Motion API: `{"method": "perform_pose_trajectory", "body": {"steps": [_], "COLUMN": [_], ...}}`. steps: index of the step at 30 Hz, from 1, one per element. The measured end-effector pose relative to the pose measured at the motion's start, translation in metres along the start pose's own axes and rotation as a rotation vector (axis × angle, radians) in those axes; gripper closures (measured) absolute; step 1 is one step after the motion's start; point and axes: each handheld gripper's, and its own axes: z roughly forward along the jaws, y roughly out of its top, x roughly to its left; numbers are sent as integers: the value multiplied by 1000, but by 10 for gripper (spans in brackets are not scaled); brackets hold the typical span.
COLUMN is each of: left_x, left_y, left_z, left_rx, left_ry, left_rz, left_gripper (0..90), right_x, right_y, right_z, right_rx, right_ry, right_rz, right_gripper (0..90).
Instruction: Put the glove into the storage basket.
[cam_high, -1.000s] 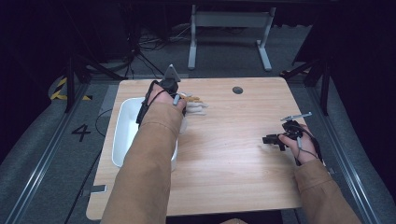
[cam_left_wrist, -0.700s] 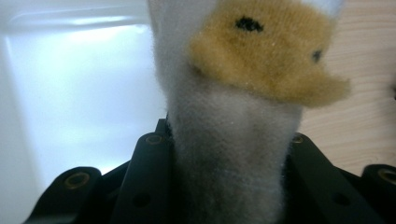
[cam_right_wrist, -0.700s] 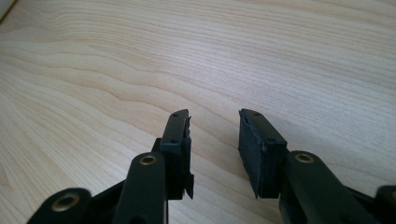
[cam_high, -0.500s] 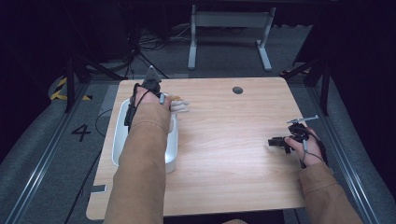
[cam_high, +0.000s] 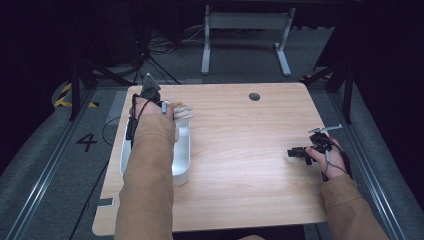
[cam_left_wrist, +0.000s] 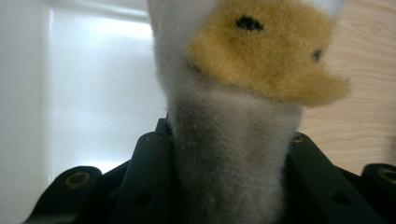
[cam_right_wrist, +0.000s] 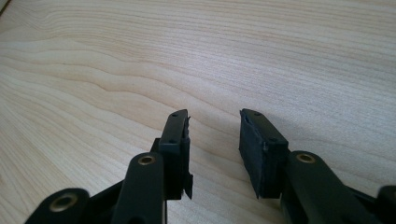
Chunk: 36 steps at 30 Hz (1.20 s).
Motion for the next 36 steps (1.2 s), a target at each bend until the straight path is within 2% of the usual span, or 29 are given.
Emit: {"method": "perform_pose_trajectory", "body": {"steps": [5,7,8,18,21,24,27,30,32,36], "left_x": [6,8,9,27,34,39,44,48,51,54], "left_y": [-1,-1,-2,-6,-8,-10,-12,-13,-14,-16], "left_z": [5,6,7,22,27,32,39,46,51,58], "left_rx": [13,24,28,25,25,22,24,31,44,46], "left_ry": [39,61,64,37,42,38,40,38,53,56], "left_rz": [-36,-33,-48,-98,-103,-127,-126,-148,-133,-147], "left_gripper": [694,694,694,694,693,693,693,693,692,692], "right_x": [-1,-1,-1,0,0,0,0,0,0,0], "right_y": [0,0,0,0,0,-1,-1,-1,-1,-1], "right_z": [0,0,0,1,1,1,1,1,1,1], "right_rx": [-6,-6,-6,-10,-9,-9,-10,-11,-11,-12], "right_ry": [0,1,1,0,3,2,2,4,10,15], "right_rz": [2,3,3,2,3,2,-1,-2,-3,-7], "right_gripper": [639,640,639,639,639,639,639,638,635,636]}}
